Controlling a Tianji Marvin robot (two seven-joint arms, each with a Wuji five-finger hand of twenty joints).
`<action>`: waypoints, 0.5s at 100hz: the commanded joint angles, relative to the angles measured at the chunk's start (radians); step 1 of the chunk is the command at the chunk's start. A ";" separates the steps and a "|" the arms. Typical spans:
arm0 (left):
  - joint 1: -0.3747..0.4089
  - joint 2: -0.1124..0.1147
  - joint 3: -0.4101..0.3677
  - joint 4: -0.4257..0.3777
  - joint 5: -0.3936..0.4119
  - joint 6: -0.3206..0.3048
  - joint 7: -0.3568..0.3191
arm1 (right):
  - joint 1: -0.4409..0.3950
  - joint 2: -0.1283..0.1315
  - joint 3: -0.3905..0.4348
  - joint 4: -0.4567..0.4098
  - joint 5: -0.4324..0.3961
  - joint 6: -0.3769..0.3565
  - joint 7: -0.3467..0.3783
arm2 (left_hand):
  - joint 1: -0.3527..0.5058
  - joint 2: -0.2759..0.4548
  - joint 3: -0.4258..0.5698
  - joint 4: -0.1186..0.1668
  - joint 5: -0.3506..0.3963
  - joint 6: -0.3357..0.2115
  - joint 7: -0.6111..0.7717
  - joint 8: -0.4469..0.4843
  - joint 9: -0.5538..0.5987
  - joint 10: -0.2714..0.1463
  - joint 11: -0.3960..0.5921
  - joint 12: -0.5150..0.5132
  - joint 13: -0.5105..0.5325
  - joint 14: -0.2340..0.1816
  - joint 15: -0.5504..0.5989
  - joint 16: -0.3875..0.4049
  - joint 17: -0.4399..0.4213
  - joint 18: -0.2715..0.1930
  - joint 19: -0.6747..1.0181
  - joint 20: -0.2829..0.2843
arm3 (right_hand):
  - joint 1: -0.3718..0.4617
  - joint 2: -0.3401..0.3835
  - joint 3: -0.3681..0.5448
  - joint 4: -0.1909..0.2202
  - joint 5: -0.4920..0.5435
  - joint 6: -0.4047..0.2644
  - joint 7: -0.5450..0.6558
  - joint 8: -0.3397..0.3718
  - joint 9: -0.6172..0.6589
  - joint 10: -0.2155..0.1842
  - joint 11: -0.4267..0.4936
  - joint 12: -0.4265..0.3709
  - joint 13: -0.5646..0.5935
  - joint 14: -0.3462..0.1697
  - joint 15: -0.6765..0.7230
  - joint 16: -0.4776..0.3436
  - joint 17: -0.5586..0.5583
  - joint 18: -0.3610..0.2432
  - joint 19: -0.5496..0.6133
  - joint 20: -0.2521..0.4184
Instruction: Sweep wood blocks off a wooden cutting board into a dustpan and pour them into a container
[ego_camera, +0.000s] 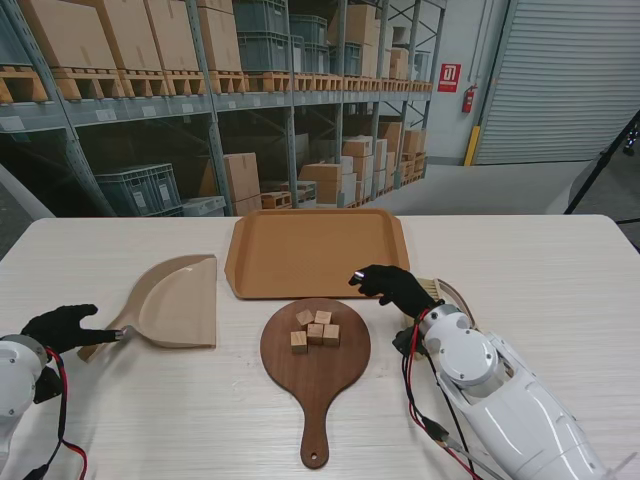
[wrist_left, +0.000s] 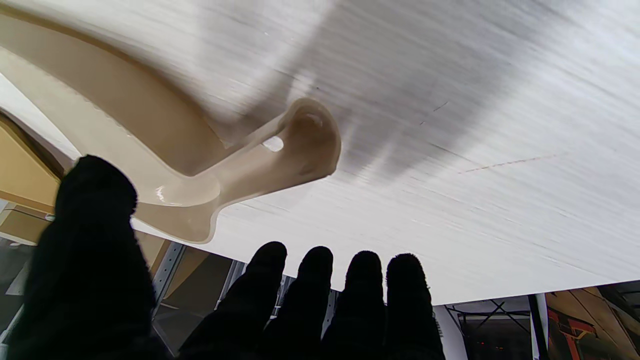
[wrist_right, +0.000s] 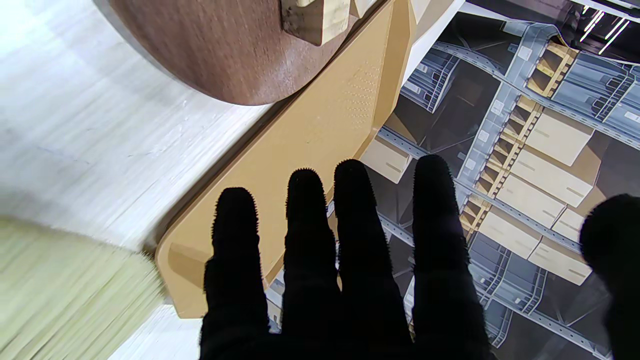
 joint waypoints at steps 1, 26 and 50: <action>-0.005 -0.001 0.009 0.006 0.002 0.012 -0.023 | -0.007 -0.001 -0.004 -0.002 0.003 0.006 0.015 | 0.039 0.016 0.010 -0.006 -0.001 -0.012 0.007 0.007 0.007 -0.050 0.096 0.007 -0.010 -0.063 0.009 0.002 -0.004 -0.032 0.026 0.024 | -0.033 0.022 -0.040 0.009 -0.014 -0.012 0.002 -0.004 0.013 -0.010 0.027 0.017 -0.003 -0.022 0.024 0.005 0.002 0.010 -0.014 0.028; -0.028 -0.003 0.050 0.043 0.004 0.047 -0.006 | -0.007 0.000 -0.007 -0.001 0.007 0.008 0.023 | 0.101 0.034 0.010 -0.009 0.032 -0.026 0.048 0.041 0.080 -0.055 0.156 0.042 0.064 -0.067 0.078 0.018 -0.006 -0.037 0.176 0.094 | -0.030 0.022 -0.041 0.009 -0.013 -0.012 0.003 -0.004 0.014 -0.009 0.028 0.017 -0.002 -0.020 0.026 0.005 0.003 0.012 -0.012 0.029; -0.049 -0.010 0.088 0.079 0.011 0.080 0.043 | -0.009 0.002 -0.008 -0.002 0.010 0.014 0.030 | 0.217 0.073 0.012 -0.012 0.076 -0.037 0.196 0.118 0.209 -0.067 0.255 0.101 0.191 -0.067 0.187 0.061 0.065 -0.014 0.296 0.154 | -0.026 0.023 -0.043 0.009 -0.012 -0.009 0.004 -0.004 0.014 -0.010 0.028 0.017 -0.001 -0.020 0.026 0.005 0.004 0.012 -0.010 0.029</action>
